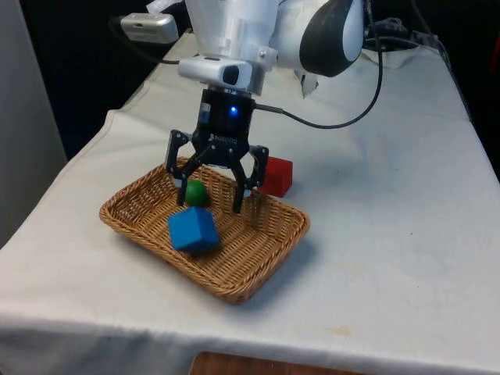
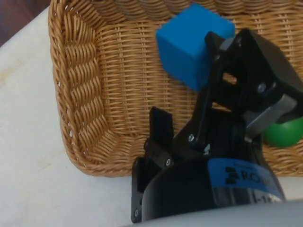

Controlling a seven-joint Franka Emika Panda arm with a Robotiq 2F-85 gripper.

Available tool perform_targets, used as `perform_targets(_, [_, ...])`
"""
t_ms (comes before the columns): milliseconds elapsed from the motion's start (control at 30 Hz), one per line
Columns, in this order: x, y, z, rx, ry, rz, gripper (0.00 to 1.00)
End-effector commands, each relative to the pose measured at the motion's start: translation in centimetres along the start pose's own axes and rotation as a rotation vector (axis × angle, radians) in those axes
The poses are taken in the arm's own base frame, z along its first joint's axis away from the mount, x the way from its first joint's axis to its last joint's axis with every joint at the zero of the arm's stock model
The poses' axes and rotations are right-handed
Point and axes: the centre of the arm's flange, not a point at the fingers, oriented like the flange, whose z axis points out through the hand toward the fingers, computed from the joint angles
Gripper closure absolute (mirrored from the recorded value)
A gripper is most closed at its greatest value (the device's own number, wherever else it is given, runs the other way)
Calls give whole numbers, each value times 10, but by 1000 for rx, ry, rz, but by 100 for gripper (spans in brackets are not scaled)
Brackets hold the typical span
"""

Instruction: Place all non-red objects into the basket.

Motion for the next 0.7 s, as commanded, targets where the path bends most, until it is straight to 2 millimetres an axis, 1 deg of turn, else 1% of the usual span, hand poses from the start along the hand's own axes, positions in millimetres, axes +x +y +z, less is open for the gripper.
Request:
perform_targets(0, [1,0,1,4,6,0,19])
perform_targets(33, [2,-1,1,4,7,-1,9])
perform_targets(67, [2,-1,1,4,6,-2,2])
perform_targets(100, [0,0,0,1,-1,0,0])
perform_targets(367, [0,0,0,1,-1,0,0])
perform_targets(600, [-1,9,-27,10,4,47,0])
perform_targets(633, [1,7,-23,11,8,39,0])
perform_targets(667, [0,9,-30,11,6,51,0])
